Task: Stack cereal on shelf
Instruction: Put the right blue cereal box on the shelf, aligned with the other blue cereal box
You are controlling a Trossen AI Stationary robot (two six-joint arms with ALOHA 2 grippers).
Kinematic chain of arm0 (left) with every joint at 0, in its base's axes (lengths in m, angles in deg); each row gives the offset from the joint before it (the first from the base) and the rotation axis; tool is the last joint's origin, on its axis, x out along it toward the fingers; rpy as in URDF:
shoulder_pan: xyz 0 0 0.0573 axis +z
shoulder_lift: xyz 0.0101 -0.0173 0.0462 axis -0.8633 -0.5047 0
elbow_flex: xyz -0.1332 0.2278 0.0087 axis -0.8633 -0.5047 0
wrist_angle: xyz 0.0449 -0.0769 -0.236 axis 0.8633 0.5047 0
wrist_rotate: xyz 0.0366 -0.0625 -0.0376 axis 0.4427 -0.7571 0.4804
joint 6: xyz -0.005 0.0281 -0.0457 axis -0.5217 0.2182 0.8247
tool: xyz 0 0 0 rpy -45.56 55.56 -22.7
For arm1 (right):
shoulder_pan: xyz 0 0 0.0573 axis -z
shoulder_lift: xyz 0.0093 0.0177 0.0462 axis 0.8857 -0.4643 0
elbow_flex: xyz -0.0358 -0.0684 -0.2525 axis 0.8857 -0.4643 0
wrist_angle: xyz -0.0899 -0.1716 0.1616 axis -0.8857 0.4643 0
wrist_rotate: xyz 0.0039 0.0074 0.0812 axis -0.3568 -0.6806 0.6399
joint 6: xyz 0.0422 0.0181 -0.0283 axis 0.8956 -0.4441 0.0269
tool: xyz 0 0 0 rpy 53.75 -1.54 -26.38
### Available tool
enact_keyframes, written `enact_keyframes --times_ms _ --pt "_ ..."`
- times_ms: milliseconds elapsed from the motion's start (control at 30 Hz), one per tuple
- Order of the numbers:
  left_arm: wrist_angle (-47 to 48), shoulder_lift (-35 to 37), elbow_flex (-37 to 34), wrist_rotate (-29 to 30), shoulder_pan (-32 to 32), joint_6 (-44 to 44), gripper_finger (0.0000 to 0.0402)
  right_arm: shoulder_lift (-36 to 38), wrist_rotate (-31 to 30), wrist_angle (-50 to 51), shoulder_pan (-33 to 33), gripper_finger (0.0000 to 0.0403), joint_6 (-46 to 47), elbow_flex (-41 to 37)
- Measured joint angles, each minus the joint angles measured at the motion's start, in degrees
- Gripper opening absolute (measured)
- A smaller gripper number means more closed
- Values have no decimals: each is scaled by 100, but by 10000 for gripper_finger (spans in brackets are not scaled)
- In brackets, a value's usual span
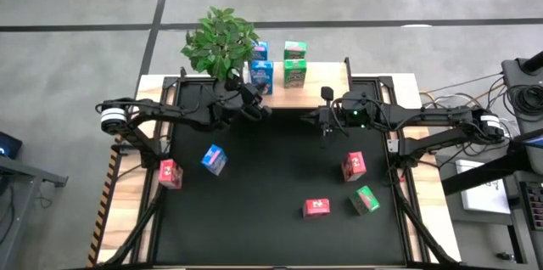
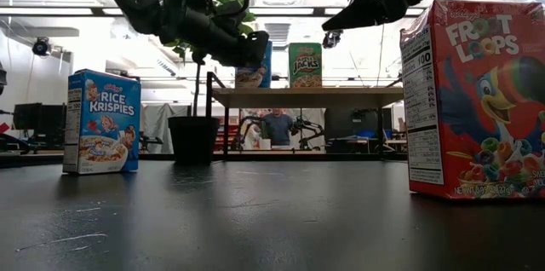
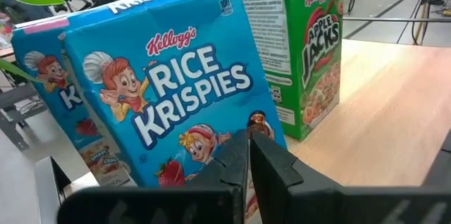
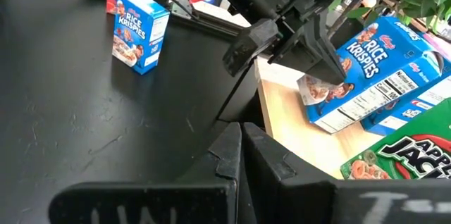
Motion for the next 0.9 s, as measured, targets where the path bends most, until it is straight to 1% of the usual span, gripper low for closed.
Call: enact_keyframes --times_ms 233,367,433,500,567,633,733,800,900 --pt "9 0 6 -2 -207 -200 0 0 0 54 1 9 0 0" --pt "77 99 155 -12 -485 -661 0 0 -2 131 7 9 -7 0" --pt "399 231 367 -17 -633 -1047 0 0 -2 172 7 9 0 0" --pt "1100 394 722 -24 -757 -1406 0 0 -4 198 7 9 3 -1" --pt "2257 536 1269 -191 -799 -1728 0 -2 -4 209 6 9 47 -2" --pt "3676 601 1989 -611 -734 -1881 0 -4 -4 210 4 9 57 -2" --pt "5681 559 3174 -1550 -444 -2044 0 -4 -2 214 4 9 57 -2" --pt "6683 478 3869 -2100 -163 -2111 0 -4 -2 214 4 9 57 -2" --pt "7547 345 4630 -2498 333 -2033 0 -4 -2 214 1 9 57 -2"
